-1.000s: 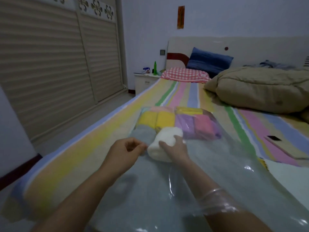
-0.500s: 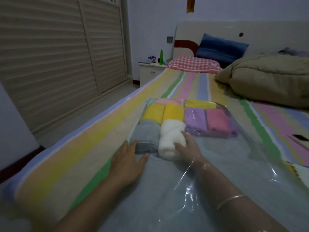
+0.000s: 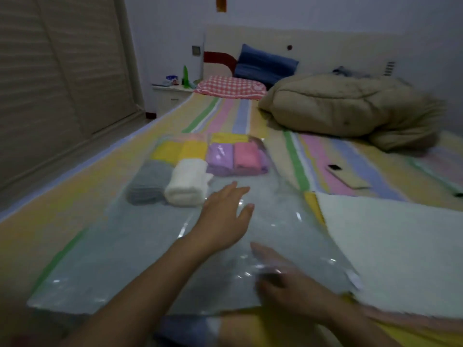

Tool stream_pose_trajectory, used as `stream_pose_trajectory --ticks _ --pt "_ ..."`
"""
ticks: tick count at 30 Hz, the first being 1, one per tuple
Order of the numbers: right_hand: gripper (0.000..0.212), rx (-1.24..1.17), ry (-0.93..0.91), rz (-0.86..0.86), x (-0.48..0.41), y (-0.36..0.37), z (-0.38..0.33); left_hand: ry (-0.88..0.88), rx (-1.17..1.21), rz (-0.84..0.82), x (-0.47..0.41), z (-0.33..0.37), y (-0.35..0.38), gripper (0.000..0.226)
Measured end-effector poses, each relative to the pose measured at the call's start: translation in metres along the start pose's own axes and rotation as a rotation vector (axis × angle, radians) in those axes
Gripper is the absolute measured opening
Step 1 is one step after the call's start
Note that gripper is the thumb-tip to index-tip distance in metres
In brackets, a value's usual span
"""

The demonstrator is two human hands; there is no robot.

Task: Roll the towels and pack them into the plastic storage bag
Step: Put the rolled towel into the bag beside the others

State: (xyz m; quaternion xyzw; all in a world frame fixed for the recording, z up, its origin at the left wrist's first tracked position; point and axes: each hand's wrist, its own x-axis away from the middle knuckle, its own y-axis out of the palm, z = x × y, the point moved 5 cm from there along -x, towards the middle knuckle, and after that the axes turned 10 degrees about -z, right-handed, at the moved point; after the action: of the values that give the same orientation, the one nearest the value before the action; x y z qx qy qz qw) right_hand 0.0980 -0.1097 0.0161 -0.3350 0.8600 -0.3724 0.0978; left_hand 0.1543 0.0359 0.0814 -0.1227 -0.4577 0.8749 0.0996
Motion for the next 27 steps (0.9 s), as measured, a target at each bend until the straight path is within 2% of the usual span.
stream_pose_trajectory --ticks 3,5,6,8,12,14,17,20,27 --pt "0.038 -0.203 0.145 -0.069 0.085 -0.031 0.02 0.127 0.022 -0.125 -0.011 0.072 0.06 0.05" --pt "0.029 -0.258 0.232 -0.042 0.129 -0.062 0.039 0.193 0.029 -0.197 -0.018 0.117 0.1 0.057" --pt "0.025 -0.296 0.296 0.041 0.152 -0.08 0.054 0.218 0.034 -0.226 -0.021 0.138 0.119 0.059" --pt "0.023 -0.3 0.447 0.267 0.201 -0.115 0.092 0.281 0.048 -0.268 -0.028 0.179 0.154 0.049" --pt "0.022 -0.209 0.744 0.733 0.302 -0.166 0.169 0.426 0.08 -0.302 -0.032 0.252 0.21 0.036" --pt "0.017 -0.125 0.868 0.861 0.348 -0.182 0.198 0.461 0.1 -0.323 -0.035 0.278 0.233 0.033" --pt "0.026 0.056 1.03 0.917 0.404 -0.201 0.232 0.462 0.095 -0.356 -0.042 0.303 0.261 0.031" --pt "0.037 0.199 1.159 0.94 0.441 -0.224 0.26 0.382 0.079 -0.384 -0.05 0.317 0.283 0.027" --pt "0.057 0.086 1.408 0.717 0.477 -0.249 0.317 0.208 -0.006 -0.289 -0.066 0.328 0.304 0.017"
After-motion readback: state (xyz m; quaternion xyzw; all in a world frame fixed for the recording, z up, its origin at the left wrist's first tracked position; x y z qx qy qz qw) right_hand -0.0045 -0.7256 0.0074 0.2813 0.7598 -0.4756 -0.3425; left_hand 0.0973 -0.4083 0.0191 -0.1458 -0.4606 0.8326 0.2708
